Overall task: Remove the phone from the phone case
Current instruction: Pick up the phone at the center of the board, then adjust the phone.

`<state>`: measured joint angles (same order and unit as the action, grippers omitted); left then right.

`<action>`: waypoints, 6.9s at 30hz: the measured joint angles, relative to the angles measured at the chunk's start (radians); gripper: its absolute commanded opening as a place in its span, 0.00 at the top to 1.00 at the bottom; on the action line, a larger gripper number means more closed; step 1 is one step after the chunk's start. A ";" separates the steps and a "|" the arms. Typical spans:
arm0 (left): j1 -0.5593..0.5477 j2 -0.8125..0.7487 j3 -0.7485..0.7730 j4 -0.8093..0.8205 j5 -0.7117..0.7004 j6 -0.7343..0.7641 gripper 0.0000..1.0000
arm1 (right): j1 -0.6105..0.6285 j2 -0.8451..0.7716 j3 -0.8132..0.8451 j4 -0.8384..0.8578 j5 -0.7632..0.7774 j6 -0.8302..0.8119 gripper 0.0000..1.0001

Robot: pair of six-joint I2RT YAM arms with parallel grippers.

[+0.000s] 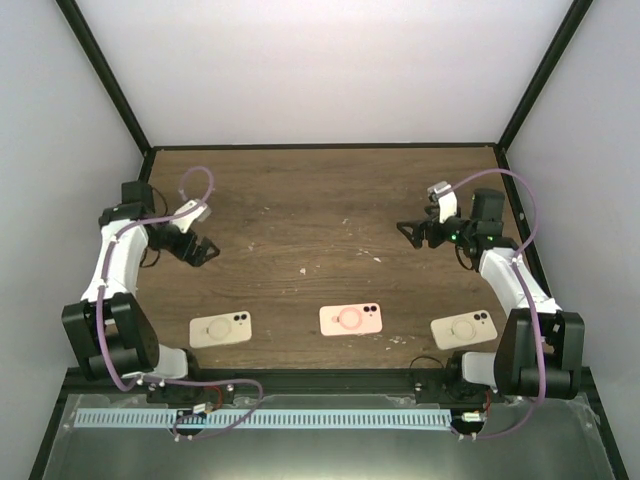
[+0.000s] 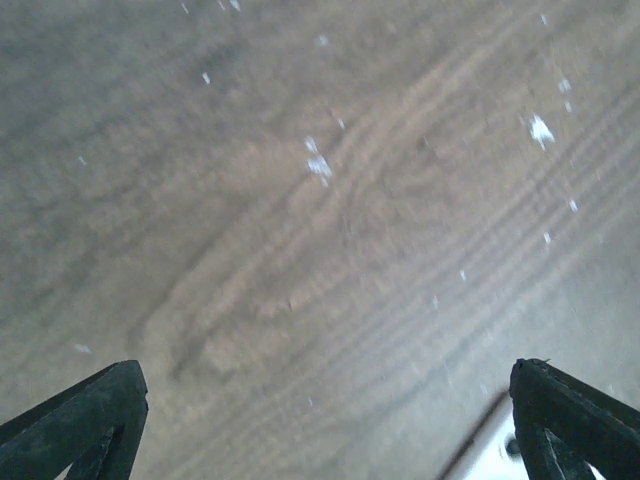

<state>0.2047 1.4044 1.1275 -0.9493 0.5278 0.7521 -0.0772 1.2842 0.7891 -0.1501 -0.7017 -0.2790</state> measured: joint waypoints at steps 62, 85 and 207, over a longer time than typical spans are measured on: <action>-0.395 -0.254 -0.612 0.042 -0.453 0.530 0.36 | 0.000 0.063 0.001 -0.096 -0.105 -0.102 0.00; -0.491 -0.143 -0.146 -0.024 -0.040 0.216 0.44 | 0.137 0.063 0.347 -0.280 -0.174 -0.412 0.00; -0.533 -0.060 -0.120 0.550 0.652 -0.676 1.00 | 0.358 0.237 0.627 -0.281 -0.533 0.121 0.09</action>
<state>-0.3279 1.3449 1.0077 -0.3996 1.1797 0.0761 0.2810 1.5211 1.4162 -0.4309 -1.2343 -0.1581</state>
